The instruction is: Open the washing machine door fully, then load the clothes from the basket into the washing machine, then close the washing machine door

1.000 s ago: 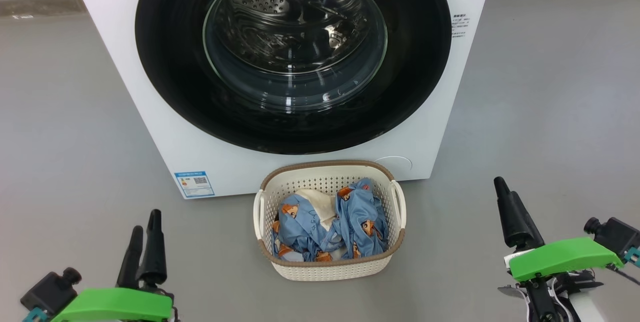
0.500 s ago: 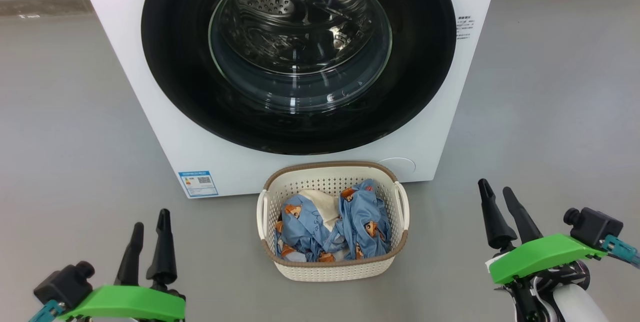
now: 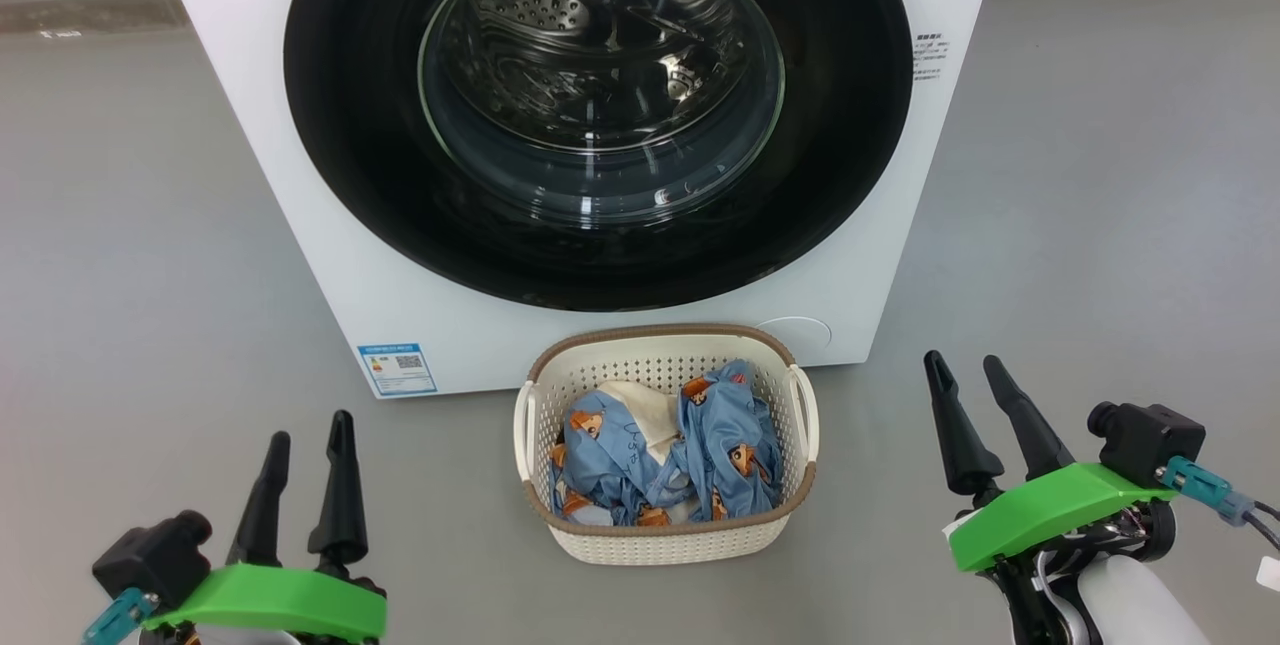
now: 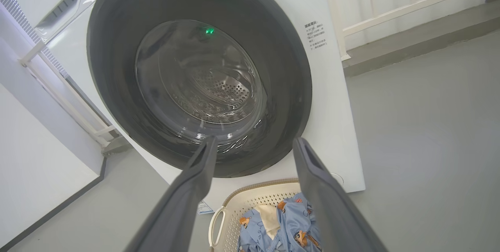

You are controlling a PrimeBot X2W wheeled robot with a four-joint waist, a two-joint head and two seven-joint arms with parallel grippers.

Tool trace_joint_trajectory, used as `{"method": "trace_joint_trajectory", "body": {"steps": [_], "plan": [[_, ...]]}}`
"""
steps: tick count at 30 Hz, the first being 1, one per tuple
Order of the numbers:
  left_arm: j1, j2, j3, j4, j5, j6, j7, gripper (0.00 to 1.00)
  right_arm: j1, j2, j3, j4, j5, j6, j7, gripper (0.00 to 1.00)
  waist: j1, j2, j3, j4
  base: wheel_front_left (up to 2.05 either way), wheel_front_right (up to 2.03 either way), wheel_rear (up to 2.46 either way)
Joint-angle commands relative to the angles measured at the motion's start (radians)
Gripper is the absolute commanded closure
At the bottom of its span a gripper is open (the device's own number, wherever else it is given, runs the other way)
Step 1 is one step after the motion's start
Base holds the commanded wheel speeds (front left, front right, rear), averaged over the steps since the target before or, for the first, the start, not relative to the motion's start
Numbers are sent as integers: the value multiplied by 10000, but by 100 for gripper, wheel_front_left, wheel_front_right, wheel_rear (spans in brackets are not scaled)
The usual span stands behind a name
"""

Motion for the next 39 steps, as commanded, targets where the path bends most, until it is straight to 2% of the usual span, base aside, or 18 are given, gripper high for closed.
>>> {"method": "trace_joint_trajectory", "body": {"steps": [1, 23, 39], "plan": [[-486, 156, 181, -164, 295, -45, -143, 0, -471, -137, 215, -201, -303, 49, -164, 0, -1, 0, -3, -4, 0, 0, 0], [-689, 185, 250, -66, 2337, -67, -791, 0, -737, -209, 386, 42, -2575, 58, -816, 0, -1, 0, 31, 19, 0, 0, 0], [-663, 87, 309, 39, 2538, -68, -805, 0, -711, -139, 182, 187, -2678, 58, -830, 0, -1, 0, -8, -9, 0, 0, 0]]}}
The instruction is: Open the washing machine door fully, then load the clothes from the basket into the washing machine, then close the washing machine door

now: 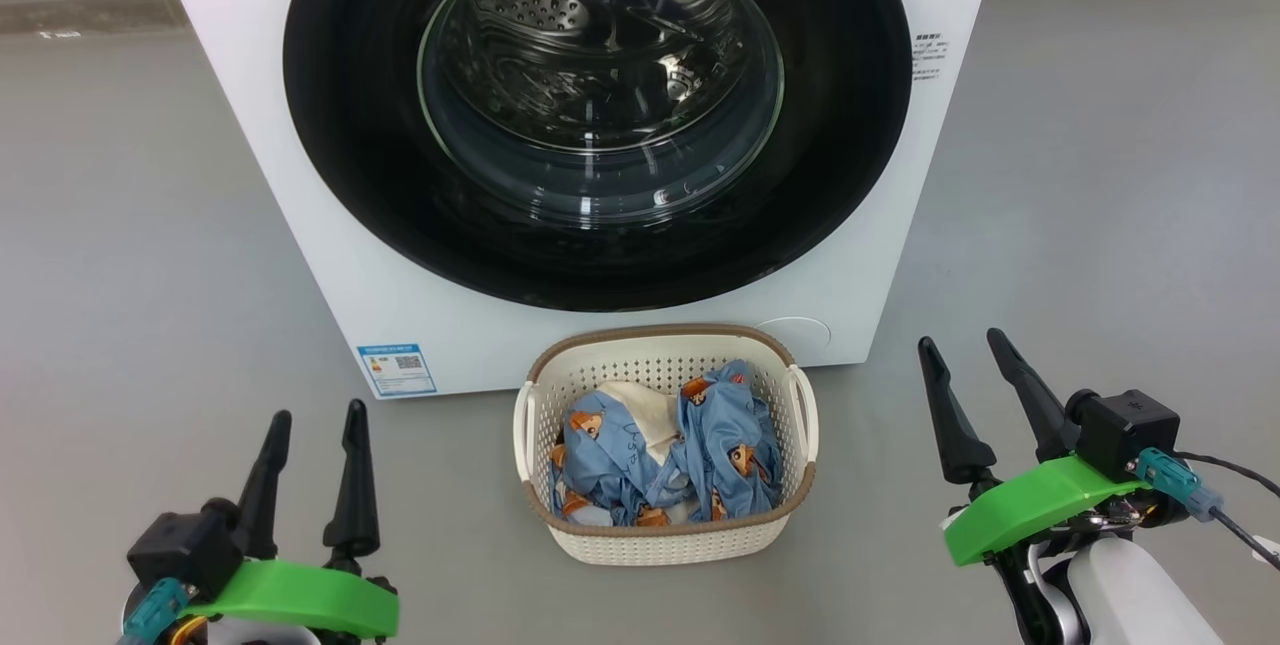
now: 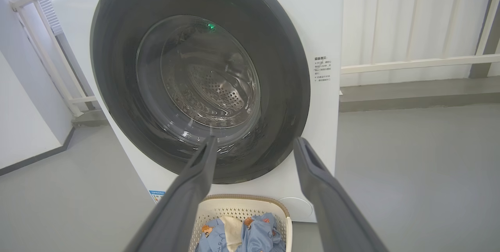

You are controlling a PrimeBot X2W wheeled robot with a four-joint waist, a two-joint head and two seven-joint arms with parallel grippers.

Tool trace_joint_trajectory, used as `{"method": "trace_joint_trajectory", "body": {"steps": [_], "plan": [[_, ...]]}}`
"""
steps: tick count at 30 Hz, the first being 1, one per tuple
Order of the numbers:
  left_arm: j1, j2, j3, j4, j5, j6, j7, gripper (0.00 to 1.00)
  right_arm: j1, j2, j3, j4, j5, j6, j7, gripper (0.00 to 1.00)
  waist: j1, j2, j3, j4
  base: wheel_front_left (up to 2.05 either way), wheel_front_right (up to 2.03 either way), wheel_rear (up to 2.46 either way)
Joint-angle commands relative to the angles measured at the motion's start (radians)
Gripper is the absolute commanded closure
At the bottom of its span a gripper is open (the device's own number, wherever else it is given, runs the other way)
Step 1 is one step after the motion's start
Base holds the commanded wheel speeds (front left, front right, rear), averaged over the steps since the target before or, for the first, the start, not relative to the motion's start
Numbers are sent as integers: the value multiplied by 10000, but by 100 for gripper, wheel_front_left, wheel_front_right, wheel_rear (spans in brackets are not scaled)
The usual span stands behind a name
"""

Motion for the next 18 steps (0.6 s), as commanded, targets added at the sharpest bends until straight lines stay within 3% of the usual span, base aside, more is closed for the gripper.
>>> {"method": "trace_joint_trajectory", "body": {"steps": [1, 18], "plan": [[-453, 128, 284, -153, 113, -51, -107, 0, -315, -24, 138, -183, -146, 58, -124, 0, 0, -1, -13, -3, 0, 0, 0], [-365, 170, 274, -151, 124, -51, -107, 0, -322, -82, 360, 51, -53, 58, -124, 0, 0, -1, -93, 21, 0, 0, 0]]}}
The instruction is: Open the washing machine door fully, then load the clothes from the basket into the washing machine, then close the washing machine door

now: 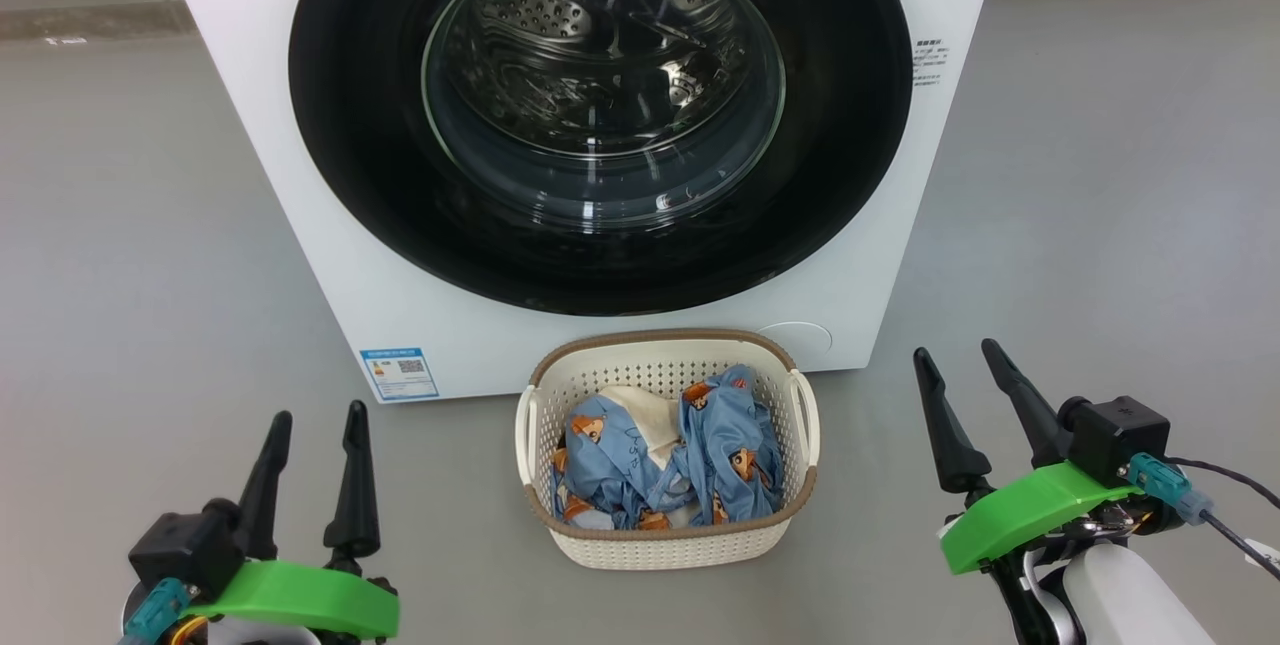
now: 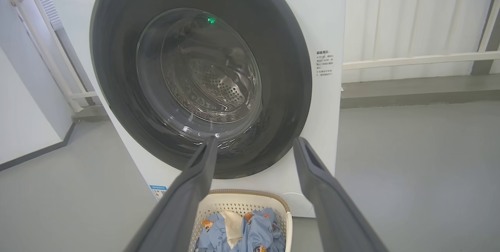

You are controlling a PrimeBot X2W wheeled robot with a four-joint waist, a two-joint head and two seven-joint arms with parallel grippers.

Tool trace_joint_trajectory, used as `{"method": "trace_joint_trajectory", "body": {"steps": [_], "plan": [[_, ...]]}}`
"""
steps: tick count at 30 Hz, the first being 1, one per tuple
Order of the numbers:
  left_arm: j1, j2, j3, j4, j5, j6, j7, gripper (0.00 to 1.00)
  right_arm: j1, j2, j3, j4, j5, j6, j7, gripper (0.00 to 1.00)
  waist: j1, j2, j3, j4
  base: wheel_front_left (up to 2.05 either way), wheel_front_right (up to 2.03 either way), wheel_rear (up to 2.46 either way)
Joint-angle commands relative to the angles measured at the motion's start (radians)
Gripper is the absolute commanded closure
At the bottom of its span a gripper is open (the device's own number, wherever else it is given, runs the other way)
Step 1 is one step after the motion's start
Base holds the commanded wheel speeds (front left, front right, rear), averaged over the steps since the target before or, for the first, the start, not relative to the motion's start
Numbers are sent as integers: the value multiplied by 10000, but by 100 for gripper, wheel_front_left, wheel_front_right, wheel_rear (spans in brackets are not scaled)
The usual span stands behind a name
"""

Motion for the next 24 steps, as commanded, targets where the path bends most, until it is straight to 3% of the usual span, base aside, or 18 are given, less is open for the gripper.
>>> {"method": "trace_joint_trajectory", "body": {"steps": [1, 17, 24], "plan": [[-357, 179, 288, -202, 109, -51, -107, 0, -316, -66, 307, -182, -56, 58, -122, 0, 0, 0, -16, -21, 0, 0, 0], [-363, 260, 44, -147, -55, -52, -107, 0, -404, -167, 421, -77, 75, 58, -122, 0, 0, 0, 24, -93, 1, 1, -2], [-405, 371, -25, -80, -184, -52, -107, 0, -396, -134, 370, -101, 63, 58, -122, 0, 0, 0, 58, -91, 42, 42, -83]]}}
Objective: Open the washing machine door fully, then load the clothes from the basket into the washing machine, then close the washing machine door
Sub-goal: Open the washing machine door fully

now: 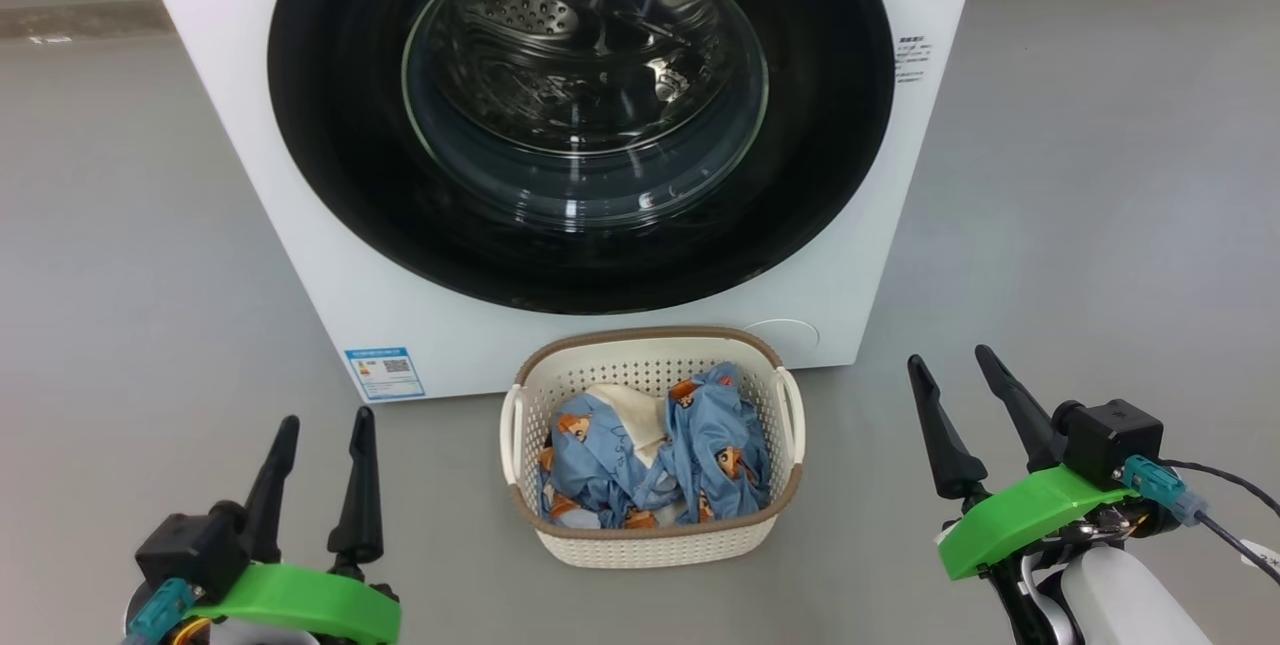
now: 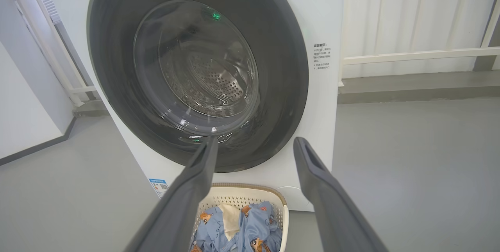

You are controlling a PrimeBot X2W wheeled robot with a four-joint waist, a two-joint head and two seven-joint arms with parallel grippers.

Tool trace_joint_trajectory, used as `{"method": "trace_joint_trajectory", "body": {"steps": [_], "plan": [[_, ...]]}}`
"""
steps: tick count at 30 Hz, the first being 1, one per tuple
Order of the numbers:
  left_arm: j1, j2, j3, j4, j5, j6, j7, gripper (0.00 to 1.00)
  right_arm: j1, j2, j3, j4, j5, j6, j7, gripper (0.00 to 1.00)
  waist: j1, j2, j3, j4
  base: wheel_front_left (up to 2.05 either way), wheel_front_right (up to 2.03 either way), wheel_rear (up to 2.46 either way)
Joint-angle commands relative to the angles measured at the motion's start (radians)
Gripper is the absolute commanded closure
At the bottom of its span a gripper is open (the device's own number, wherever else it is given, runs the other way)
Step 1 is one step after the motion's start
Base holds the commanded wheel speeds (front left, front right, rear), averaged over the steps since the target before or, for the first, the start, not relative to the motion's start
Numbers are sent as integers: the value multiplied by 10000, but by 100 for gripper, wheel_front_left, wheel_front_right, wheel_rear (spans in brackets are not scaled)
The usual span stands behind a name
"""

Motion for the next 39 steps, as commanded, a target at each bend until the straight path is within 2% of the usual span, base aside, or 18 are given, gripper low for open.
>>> {"method": "trace_joint_trajectory", "body": {"steps": [1, 19, 39], "plan": [[-416, 201, 274, -197, -104, -50, -107, 0, -374, -19, 131, -237, -43, 58, -124, 0, 0, -1, 0, 0, 73, 73, -146], [-370, 261, 250, -381, -350, -50, -107, 0, -389, 10, -43, -243, -51, 58, -124, 0, 0, -1, 8, -6, 100, 100, -200], [-518, 331, 294, -196, -440, -50, -107, 0, -357, 29, -23, -201, -49, 58, -124, 0, 0, -1, -47, -5, 10, 10, -20]]}}
